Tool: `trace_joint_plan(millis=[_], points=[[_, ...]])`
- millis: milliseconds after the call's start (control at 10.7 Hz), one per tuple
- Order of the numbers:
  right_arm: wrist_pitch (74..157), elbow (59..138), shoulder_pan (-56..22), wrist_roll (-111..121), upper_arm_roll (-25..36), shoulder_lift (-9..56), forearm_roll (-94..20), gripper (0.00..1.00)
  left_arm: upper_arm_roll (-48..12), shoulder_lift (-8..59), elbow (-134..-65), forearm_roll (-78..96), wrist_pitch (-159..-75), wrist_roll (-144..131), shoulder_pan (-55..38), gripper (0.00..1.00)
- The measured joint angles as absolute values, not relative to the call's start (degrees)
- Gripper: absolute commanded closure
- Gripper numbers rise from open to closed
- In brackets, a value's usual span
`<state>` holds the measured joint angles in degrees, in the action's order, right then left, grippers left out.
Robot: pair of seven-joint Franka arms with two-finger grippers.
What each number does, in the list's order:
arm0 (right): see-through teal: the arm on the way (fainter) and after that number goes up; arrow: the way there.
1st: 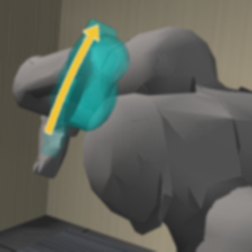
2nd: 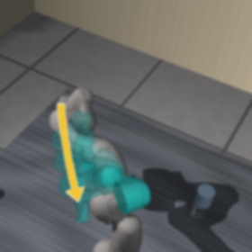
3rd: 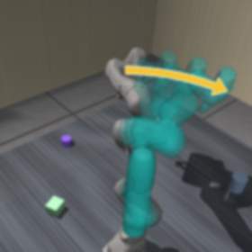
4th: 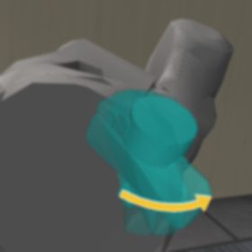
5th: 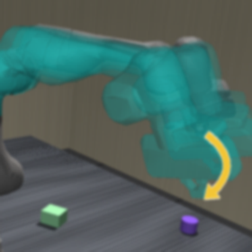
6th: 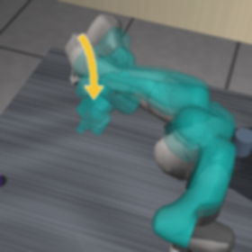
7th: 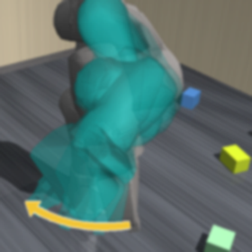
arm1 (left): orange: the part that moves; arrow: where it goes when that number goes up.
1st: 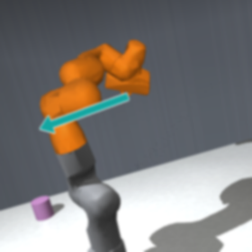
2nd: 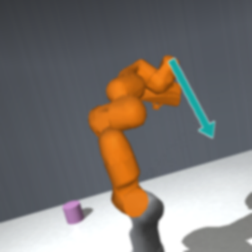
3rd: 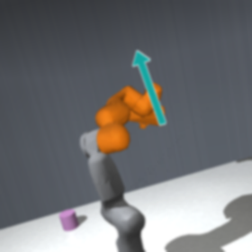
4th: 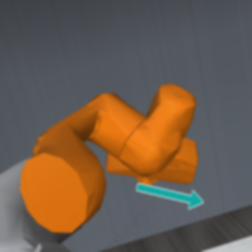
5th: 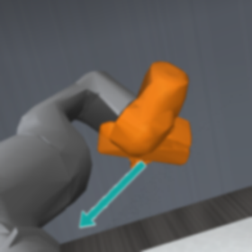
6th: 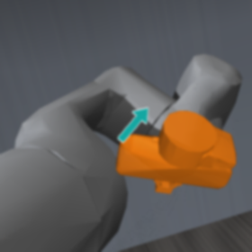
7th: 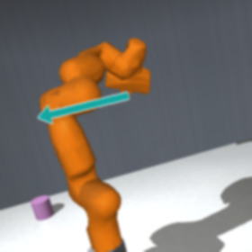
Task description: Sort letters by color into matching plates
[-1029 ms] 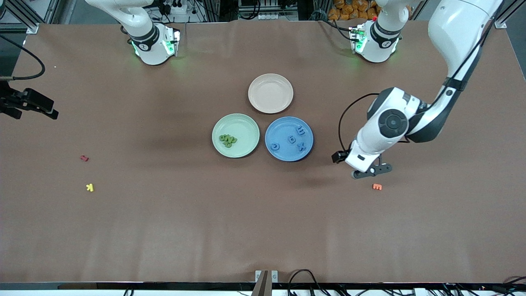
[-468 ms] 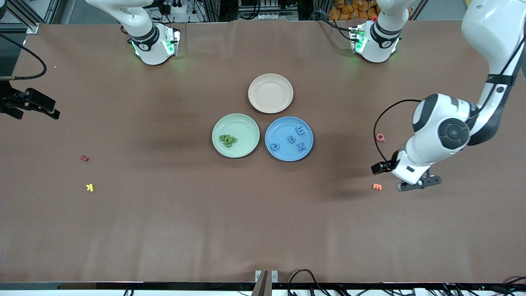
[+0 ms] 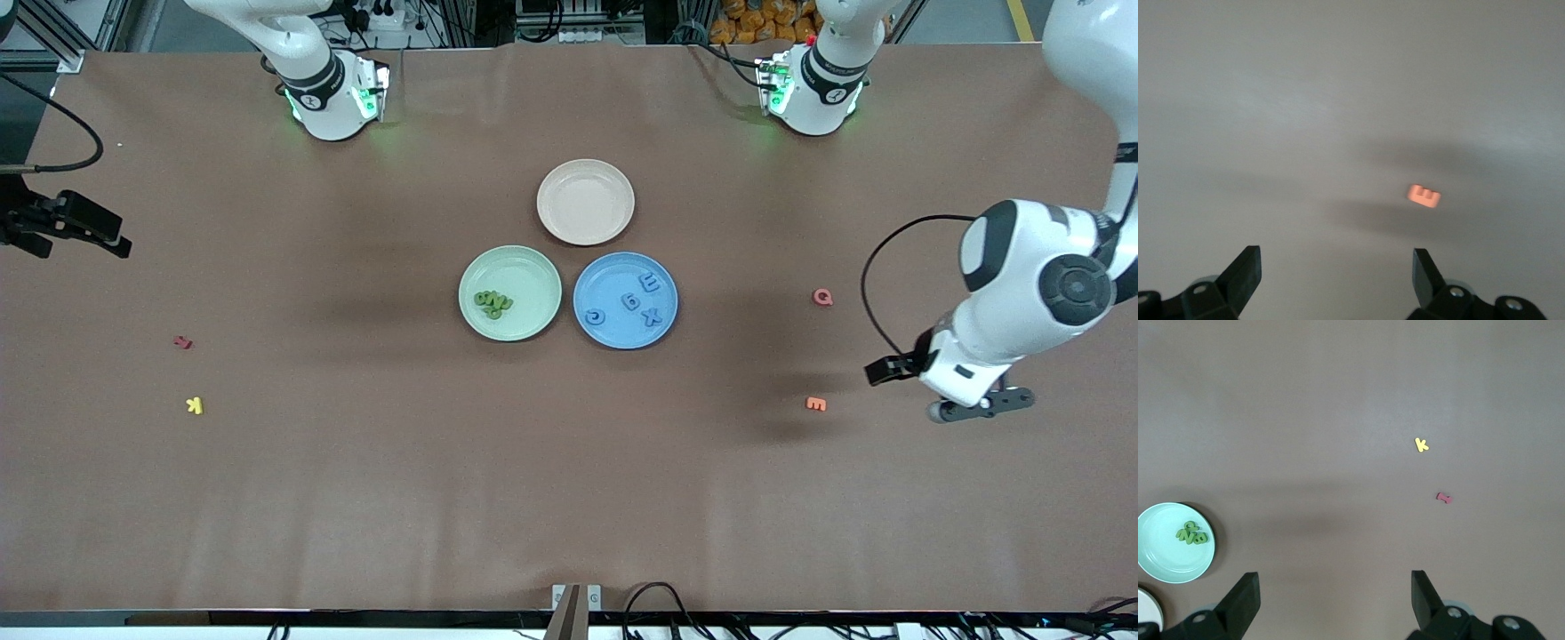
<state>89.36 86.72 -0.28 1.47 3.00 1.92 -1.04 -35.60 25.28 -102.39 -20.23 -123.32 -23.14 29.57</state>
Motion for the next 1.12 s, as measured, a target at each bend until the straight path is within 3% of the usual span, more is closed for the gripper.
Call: trace_joint_plan(millis=[561, 655, 936, 1123], points=[[89.41, 86.73, -0.18, 1.45, 2.93, 1.95, -1.02, 0.00, -12.17, 8.63, -102.38, -7.10, -115.87, -5.59, 13.80, 0.00], [89.41, 86.73, -0.18, 1.45, 2.93, 1.96, -1.01, 0.00, -11.44, 8.30, -102.24, -7.05, -115.63, -5.59, 13.07, 0.00], [89.43, 86.81, -0.15, 1.45, 2.87, 2.34, -0.35, 0.00, -6.52, -0.06, -93.72, -1.99, -98.11, -4.36, 3.71, 0.00], [89.43, 86.81, -0.15, 1.44, 2.85, 2.40, -0.30, 0.00, -5.97, -2.25, -93.97, -1.82, -96.91, -4.36, 3.18, 0.00]])
